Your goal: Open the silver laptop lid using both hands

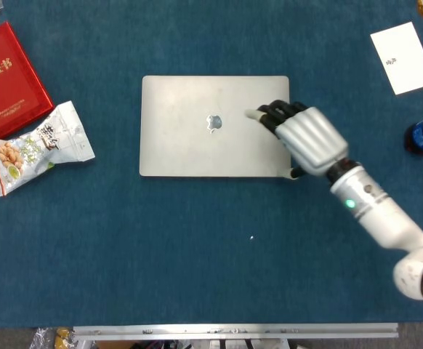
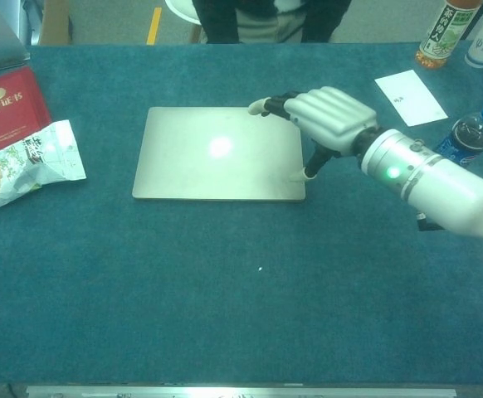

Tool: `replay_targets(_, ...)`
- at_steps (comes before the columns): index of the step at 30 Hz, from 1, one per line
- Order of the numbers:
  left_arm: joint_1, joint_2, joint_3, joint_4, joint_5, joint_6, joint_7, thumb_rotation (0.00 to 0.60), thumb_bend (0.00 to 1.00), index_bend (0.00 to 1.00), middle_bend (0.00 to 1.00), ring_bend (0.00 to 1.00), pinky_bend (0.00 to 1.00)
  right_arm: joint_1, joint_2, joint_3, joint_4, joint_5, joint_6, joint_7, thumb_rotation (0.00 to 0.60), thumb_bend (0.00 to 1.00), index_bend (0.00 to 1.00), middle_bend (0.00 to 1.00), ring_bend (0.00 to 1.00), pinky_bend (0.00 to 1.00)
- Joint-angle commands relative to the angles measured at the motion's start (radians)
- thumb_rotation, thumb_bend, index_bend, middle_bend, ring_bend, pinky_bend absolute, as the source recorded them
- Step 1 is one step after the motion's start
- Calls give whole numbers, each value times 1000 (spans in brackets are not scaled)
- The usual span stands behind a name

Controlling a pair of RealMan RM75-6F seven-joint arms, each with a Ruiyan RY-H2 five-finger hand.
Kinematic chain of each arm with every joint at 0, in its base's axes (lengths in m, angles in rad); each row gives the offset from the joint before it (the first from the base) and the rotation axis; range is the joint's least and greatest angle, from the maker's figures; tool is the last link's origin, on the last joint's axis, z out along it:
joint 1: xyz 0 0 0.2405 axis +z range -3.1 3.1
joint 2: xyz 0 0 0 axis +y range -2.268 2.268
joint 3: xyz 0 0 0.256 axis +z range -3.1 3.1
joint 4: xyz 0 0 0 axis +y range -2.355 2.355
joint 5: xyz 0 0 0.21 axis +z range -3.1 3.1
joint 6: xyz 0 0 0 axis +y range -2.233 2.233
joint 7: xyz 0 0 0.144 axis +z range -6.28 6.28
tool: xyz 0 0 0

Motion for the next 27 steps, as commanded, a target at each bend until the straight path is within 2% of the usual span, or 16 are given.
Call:
replay_targets(1,1,-1,1,0,2,2,-2,600,298,343,313,259,233,32,-52,-3,44,19,-8,-14,600,0,156,207,167,277)
replay_targets(8,-4,-6,-1,0,4,-5,0,600,298,342,312,259,233,63,-131,-13,107,27,10,-33,600,0,156,206,142,157)
replay_targets(27,-18,-11,-1,22,8,-26,-19,600,298,340,301,259,224,122,-330,-33,283,57,25,-78,600,0,156,196,127,129)
